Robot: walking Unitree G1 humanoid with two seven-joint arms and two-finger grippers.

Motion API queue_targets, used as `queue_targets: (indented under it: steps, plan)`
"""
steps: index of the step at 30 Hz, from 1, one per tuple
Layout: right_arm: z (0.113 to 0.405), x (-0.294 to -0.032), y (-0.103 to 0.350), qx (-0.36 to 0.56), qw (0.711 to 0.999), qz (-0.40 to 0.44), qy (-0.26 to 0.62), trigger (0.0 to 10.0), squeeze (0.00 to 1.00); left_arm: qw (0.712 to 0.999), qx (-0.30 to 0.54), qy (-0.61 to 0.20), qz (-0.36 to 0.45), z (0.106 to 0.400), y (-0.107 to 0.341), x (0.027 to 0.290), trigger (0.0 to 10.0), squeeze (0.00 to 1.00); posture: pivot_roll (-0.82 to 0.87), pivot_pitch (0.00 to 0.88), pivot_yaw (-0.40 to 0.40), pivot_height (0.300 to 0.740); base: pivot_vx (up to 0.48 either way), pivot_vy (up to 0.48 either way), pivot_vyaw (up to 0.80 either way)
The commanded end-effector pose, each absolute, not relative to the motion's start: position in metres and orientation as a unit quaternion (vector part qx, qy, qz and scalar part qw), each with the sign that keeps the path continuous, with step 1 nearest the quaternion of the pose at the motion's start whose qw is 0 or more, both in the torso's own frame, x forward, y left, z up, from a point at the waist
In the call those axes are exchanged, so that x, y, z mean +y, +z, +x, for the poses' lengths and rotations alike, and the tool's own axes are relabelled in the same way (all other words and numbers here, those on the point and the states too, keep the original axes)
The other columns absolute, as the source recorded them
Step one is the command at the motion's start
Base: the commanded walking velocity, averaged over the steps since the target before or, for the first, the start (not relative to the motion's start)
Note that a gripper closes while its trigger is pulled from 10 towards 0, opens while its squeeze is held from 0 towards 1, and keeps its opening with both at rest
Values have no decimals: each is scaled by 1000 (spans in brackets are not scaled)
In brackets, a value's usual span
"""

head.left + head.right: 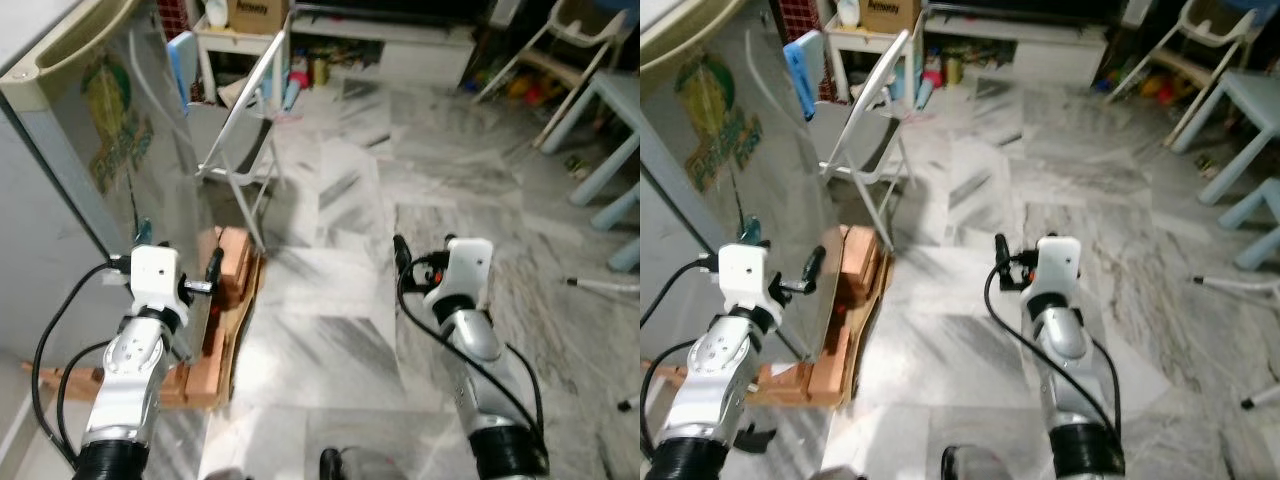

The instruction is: Restocking fridge

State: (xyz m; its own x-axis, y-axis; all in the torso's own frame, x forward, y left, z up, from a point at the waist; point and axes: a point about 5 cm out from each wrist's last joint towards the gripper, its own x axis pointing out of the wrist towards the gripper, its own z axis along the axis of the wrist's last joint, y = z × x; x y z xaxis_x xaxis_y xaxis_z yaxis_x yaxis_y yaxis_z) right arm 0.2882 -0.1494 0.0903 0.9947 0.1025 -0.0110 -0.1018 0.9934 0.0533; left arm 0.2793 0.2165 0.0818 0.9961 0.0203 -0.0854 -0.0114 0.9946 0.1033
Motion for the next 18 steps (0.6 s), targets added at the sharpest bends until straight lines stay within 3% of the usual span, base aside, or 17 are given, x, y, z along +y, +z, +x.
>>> queue_targets:
  steps: [1,10,18]
  plan:
    - [288,-155,93,4,999,21,42,10000,0,997,45,23,62,284,85,221,10000,0,-33,42,-29,740,0,0,0]
    - [282,-159,90,12,999,17,39,10000,0,997,30,48,61,299,99,238,10000,0,-45,47,-28,740,0,0,0]
    - [278,-160,89,19,999,16,40,10000,0,986,49,145,70,301,93,261,10000,0,-51,54,-35,740,0,0,0]
